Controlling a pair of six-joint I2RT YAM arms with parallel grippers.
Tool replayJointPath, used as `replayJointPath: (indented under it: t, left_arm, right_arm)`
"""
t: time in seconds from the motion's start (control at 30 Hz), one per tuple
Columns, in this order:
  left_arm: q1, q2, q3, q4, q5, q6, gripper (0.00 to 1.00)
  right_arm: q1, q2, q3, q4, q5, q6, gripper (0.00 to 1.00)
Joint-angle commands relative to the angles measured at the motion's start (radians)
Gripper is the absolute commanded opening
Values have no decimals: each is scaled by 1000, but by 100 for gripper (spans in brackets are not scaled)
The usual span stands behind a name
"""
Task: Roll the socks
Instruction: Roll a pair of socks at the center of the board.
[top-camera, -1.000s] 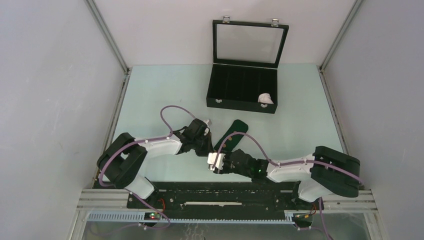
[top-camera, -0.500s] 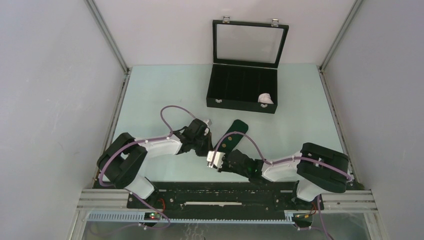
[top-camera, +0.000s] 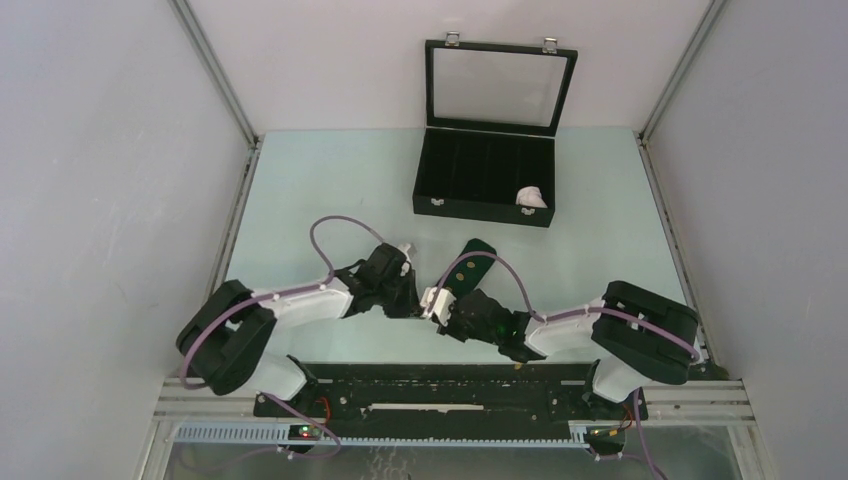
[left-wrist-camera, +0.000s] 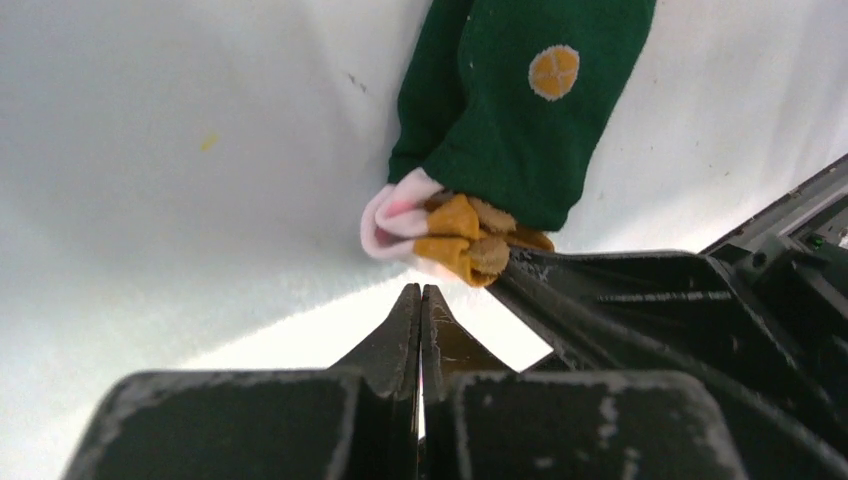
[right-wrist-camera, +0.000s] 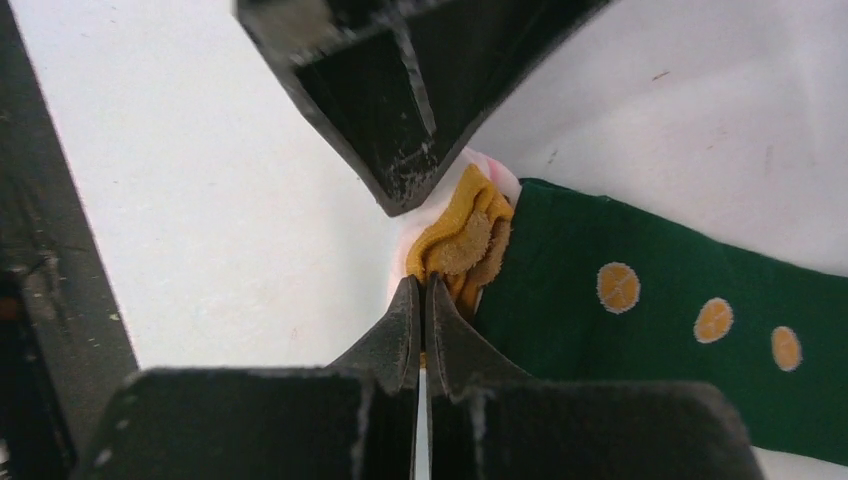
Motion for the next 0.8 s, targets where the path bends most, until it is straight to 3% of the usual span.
replayJointPath:
  t: [0.0,0.33,0.77]
  left_arm:
    - [-6,-125,-43,-13,-34,7,0]
    - [-5,-325,-84,-75,-88,13,0]
    - [-5,-419,-106,-112,-73,11,0]
  right_arm:
    - [-39,-20,0,-106,-183,138,0]
    - [-119,-28,10,-122,-581,300,0]
    - [-199,-74,24,-102,-697,420,0]
